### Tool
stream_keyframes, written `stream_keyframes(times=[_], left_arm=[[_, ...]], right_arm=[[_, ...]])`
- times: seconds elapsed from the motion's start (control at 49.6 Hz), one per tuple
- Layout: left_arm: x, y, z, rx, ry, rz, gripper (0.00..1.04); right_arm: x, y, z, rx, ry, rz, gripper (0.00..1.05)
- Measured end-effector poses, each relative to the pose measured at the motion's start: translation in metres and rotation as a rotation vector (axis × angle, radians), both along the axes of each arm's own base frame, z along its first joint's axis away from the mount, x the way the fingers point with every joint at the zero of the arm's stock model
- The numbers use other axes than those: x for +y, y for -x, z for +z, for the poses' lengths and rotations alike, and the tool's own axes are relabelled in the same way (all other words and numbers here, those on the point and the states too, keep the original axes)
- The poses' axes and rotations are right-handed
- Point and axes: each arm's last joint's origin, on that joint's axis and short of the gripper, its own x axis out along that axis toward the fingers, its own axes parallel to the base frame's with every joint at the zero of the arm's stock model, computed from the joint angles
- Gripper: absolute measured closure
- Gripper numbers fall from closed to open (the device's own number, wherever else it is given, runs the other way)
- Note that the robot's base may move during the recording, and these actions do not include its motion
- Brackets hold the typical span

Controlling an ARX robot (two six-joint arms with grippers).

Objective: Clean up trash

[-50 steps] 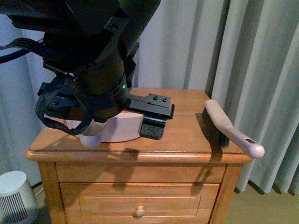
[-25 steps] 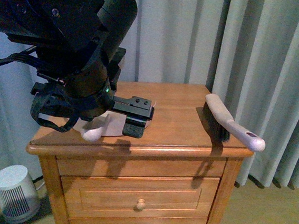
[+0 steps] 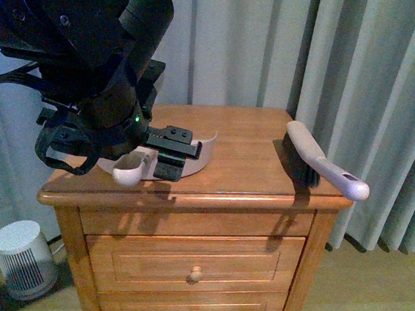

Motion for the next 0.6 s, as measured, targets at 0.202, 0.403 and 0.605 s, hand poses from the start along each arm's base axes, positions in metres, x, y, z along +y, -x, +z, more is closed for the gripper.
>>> stream_keyframes(times=[0.202,0.403,0.605], left_arm=[[0.0010,0.0009,-0.0023,0.009,0.004,-0.004,0.56],[0.0031,0.0001,-0.0024,0.011,0.005,-0.001,0.76],[0.0044,0.0011,-0.0029,0.002,0.019,-0.004,0.76]], right_arm=[[0.0000,0.0000,0.0000,0.000,0.000,0.000,0.07],[0.0000,0.0000,0.0000,0.000,0.000,0.000,0.07],[0.0000,0.0000,0.0000,0.000,0.000,0.000,0.07]])
